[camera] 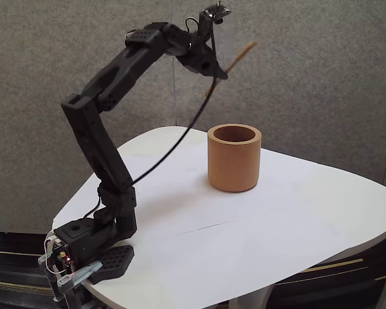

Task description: Grab the pen and put it in the pen holder.

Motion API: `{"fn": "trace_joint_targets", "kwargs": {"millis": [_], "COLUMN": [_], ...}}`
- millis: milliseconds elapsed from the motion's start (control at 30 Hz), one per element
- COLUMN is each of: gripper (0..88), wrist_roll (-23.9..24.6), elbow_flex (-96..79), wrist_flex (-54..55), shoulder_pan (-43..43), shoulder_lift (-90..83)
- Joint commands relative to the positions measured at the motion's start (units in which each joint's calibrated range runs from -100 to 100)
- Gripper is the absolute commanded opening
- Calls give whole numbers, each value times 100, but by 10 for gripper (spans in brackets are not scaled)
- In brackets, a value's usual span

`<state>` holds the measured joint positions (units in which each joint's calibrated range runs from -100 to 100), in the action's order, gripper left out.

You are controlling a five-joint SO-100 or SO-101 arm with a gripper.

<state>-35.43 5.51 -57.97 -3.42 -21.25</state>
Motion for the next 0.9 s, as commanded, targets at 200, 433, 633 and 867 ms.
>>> {"fn": "trace_joint_targets", "kwargs": {"millis": [200, 433, 633, 867], "gripper": [7, 7, 7, 7], "wrist_roll": [-808, -1118, -1166, -1166], "elbow_flex": [-930, -2058, -2834, -4116], "wrist_flex": [2475, 3907, 4585, 5000], "shoulder_pan": [93, 93, 93, 93], "shoulder_lift": [-205, -213, -213, -612]}}
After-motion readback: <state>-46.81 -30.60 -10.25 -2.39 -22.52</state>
